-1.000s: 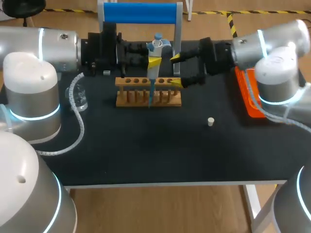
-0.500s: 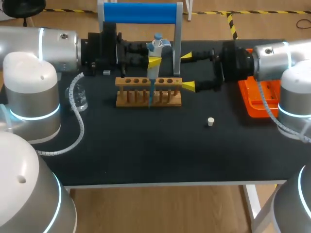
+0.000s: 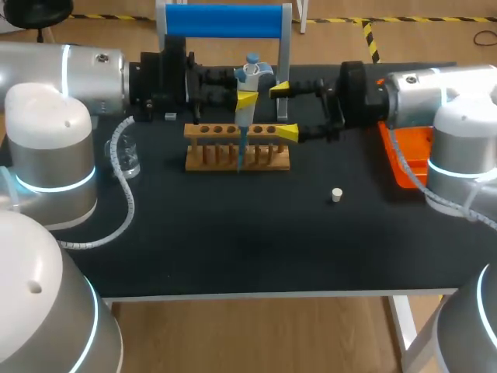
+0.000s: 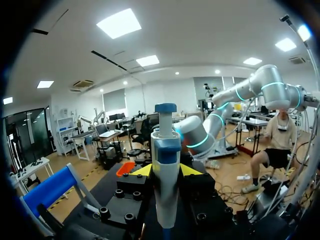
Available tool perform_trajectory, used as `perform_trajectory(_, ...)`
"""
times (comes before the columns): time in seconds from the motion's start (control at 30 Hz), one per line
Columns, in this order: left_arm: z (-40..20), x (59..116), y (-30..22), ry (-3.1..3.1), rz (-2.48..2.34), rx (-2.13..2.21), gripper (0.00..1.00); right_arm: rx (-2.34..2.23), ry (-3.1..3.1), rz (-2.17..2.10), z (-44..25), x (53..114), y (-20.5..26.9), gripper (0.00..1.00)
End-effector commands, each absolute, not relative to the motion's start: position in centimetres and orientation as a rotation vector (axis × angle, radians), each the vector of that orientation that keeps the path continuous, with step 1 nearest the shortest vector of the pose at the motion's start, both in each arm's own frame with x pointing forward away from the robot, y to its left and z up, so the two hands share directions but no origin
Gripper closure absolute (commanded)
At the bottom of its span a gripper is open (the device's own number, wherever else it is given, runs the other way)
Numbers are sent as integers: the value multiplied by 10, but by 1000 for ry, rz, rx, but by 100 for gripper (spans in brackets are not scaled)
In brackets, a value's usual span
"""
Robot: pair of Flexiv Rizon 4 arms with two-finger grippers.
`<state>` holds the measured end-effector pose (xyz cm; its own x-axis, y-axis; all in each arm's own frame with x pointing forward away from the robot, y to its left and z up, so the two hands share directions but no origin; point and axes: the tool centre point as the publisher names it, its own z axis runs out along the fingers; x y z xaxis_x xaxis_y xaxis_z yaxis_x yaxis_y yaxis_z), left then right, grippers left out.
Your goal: Invert the test tube, pick up the pipette, mount the tip to pipette, aspirate from beaker and dispense into the tube, eject the tip, return the pipette, and cap with the stopper.
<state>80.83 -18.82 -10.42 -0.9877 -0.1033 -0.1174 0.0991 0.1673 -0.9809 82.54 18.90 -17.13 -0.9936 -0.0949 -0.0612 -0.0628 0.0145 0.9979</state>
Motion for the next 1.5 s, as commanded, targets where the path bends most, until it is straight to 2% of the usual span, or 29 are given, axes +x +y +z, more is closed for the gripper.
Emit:
perform_trajectory(0.03, -104, 809, -189, 2272, -1933, -3, 100, 188, -2202, -2172, -169, 827, 203, 0)
perform_trajectory(0.57, -104, 809, -189, 2272, -1933, -3, 100, 137, -2190, -2125, -159, 813, 231, 19)
perform_trajectory(0.93, -104, 809, -189, 2272, -1933, -3, 100, 166, -2204, -2145, -155, 811, 243, 23)
perform_trajectory(1.2, -104, 809, -189, 2272, -1933, -3, 100, 160, -2199, -2179, -155, 812, 249, 30)
perform_trajectory(1.37, -104, 809, -189, 2272, -1933, -3, 100, 158, -2194, -2190, -155, 812, 252, 36)
perform_trajectory(1.5, -104, 809, -189, 2272, -1933, -3, 100, 151, -2184, -2221, -155, 812, 254, 48)
